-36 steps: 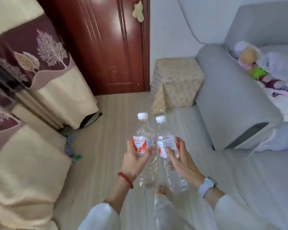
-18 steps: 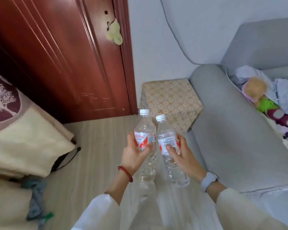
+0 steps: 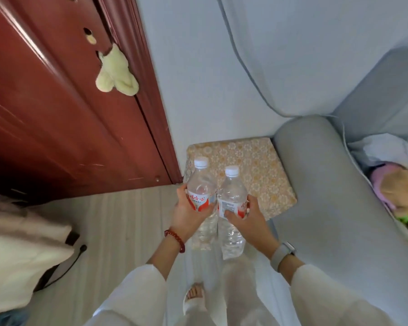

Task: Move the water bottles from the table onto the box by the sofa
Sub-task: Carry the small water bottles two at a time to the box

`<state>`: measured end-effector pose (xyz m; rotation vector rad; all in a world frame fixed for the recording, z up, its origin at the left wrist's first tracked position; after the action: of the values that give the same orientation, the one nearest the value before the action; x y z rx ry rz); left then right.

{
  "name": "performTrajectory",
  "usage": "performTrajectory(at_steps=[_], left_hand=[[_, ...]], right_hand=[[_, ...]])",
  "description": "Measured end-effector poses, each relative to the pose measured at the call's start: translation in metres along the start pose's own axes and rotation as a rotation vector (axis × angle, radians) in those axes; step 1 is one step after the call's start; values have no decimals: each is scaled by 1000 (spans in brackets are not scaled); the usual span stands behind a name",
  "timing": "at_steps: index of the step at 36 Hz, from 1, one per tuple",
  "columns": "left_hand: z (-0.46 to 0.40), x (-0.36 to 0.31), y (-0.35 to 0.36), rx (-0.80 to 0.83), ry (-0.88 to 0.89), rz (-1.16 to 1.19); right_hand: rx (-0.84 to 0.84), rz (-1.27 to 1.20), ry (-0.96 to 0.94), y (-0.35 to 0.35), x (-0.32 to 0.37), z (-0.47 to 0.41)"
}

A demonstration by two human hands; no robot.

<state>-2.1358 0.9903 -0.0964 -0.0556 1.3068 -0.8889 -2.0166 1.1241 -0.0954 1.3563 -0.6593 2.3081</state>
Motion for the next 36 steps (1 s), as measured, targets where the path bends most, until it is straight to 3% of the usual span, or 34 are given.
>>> performTrajectory(at_steps=[12,24,30,36], left_hand=[[-206,16,67,-160,-83,-104],[-311,41,73,-303,-69,-221],[-328,53,77,-251,-100,-210],[-328,46,75,-80,-22,-166]], right_hand=[[81,191,-33,-23,-20,-237],[184,18,-186,13,-27,-359],[177,-44,-147,18,-33,-377],[160,133,-170,7,-27,-377]])
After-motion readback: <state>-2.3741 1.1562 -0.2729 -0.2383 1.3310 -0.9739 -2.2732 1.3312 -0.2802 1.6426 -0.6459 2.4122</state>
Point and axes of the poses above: each hand's wrist, its own z-axis away from the middle knuckle, its own y-axis out of the palm, x = y × z, the point moved 7 cm from there along -z, towards the middle knuckle, and after that the axes turned 9 degrees about -z, right-handed, at the moved point
